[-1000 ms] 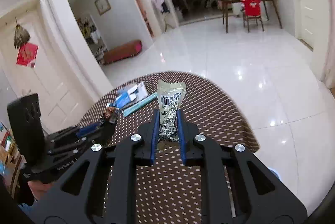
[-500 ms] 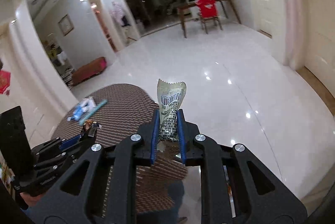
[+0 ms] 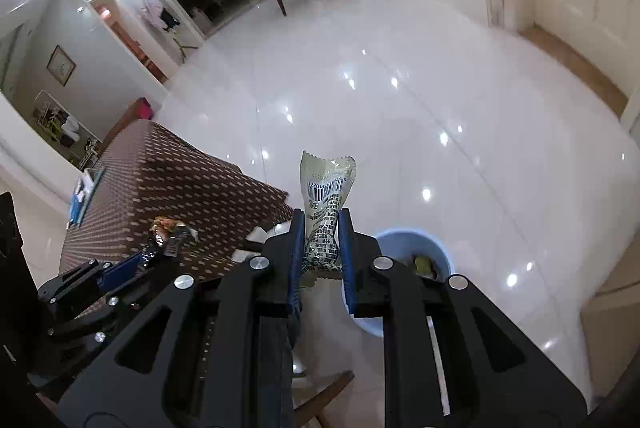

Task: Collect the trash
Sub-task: 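Carry both wrappers to the blue wastebasket and open both grippers over it, then move both tools back over the table toward the blue box and teal packet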

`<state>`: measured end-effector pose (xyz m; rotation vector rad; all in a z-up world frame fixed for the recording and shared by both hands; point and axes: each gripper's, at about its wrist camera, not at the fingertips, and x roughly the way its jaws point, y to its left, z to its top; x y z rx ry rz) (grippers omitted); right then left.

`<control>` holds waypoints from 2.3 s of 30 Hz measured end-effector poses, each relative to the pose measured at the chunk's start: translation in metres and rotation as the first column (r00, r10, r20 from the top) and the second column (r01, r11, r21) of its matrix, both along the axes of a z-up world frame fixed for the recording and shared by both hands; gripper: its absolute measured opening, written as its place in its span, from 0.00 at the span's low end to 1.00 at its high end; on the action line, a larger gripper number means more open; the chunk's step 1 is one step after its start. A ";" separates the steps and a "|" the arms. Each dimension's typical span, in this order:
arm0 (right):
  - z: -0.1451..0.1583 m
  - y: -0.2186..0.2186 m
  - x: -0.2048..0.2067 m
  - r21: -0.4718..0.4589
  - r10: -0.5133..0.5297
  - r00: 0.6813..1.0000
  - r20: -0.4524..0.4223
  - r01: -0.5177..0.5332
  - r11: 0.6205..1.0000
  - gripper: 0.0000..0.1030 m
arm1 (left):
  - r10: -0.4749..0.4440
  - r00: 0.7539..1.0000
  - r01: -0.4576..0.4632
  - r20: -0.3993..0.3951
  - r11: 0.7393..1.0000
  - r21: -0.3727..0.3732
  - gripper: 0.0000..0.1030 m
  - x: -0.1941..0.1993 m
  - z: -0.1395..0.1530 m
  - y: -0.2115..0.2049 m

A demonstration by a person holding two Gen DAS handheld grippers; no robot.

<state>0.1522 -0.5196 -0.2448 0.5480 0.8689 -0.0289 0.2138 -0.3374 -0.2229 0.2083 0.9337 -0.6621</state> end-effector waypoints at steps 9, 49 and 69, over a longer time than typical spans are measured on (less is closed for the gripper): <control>-0.058 -0.024 0.010 0.107 -0.024 0.996 -0.085 0.034 0.994 0.20 | 0.007 0.993 0.008 -0.120 0.992 0.126 0.40 0.034 -0.052 -0.031; 0.110 0.077 0.015 -0.037 0.009 0.984 0.178 -0.003 0.999 0.94 | 0.183 0.930 -0.146 0.318 0.980 -0.137 0.94 -0.012 0.118 0.114; 0.134 0.288 0.129 -0.158 0.358 0.919 0.164 -0.334 0.929 0.94 | 0.463 0.800 -0.448 0.381 0.884 -0.133 0.94 0.043 0.119 0.333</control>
